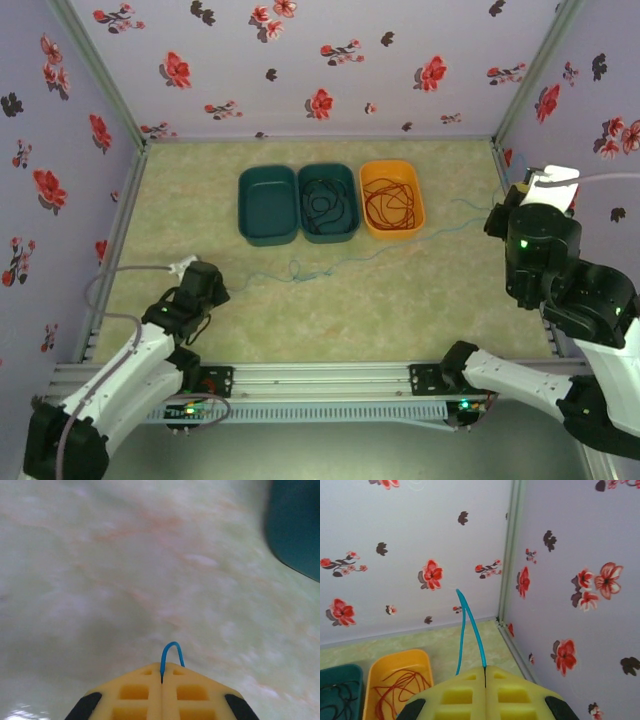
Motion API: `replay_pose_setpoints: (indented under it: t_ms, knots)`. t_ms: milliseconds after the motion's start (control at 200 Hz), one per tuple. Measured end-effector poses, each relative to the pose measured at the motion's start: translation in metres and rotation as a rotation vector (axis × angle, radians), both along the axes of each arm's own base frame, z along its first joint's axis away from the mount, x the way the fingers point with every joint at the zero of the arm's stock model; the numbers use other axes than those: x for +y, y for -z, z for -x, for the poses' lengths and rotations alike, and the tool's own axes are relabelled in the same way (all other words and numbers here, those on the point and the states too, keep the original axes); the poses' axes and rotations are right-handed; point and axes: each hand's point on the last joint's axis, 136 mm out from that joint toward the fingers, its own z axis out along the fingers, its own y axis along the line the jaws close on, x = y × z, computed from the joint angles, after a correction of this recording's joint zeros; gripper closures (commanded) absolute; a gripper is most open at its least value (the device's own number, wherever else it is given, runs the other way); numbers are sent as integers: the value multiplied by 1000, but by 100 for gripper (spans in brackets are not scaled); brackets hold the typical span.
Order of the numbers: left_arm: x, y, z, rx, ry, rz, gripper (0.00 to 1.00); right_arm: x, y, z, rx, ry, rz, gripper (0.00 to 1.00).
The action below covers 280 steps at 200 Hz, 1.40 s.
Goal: Untangle the cables
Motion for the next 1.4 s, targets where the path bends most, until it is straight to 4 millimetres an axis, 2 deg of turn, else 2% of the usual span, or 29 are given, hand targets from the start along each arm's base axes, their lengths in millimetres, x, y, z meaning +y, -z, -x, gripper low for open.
replay_pose_setpoints:
  t_ms: [110, 225, 445, 515, 590, 700, 805, 900, 970, 1115, 1295, 1400]
  knots:
    - [24, 2, 5, 22, -96, -6, 100, -5, -1, 3, -3, 15, 9, 100]
    - [36, 3, 8, 41, -141, -16, 100, -9, -1, 5, 1, 24, 19, 100]
    - [70, -9, 9, 39, -271, -29, 100, -18, -11, 11, -9, 47, 21, 100]
    - [72, -17, 6, 18, -268, -25, 100, -15, -11, 10, -3, 30, 17, 100]
    - [63, -35, -3, -16, -205, -3, 100, -5, -7, 6, 19, -14, 16, 100]
    - [45, -83, -20, -129, -83, 23, 100, 29, 1, -11, 82, -114, 20, 100]
    - [36, -138, -29, -260, -2, 14, 100, 80, 13, -37, 166, -239, 27, 100]
    - [33, -169, -30, -330, 39, -4, 100, 128, 26, -61, 236, -352, 30, 100]
    - [32, -175, -31, -342, 61, -17, 100, 164, 33, -78, 274, -431, 24, 100]
    - [30, -165, -30, -290, 104, -53, 100, 227, 33, -106, 297, -570, -4, 100]
    - [30, -163, -37, -251, 146, -100, 100, 285, 16, -140, 244, -676, -36, 100]
    - [29, -166, -41, -248, 164, -120, 100, 312, 13, -158, 219, -718, -41, 100]
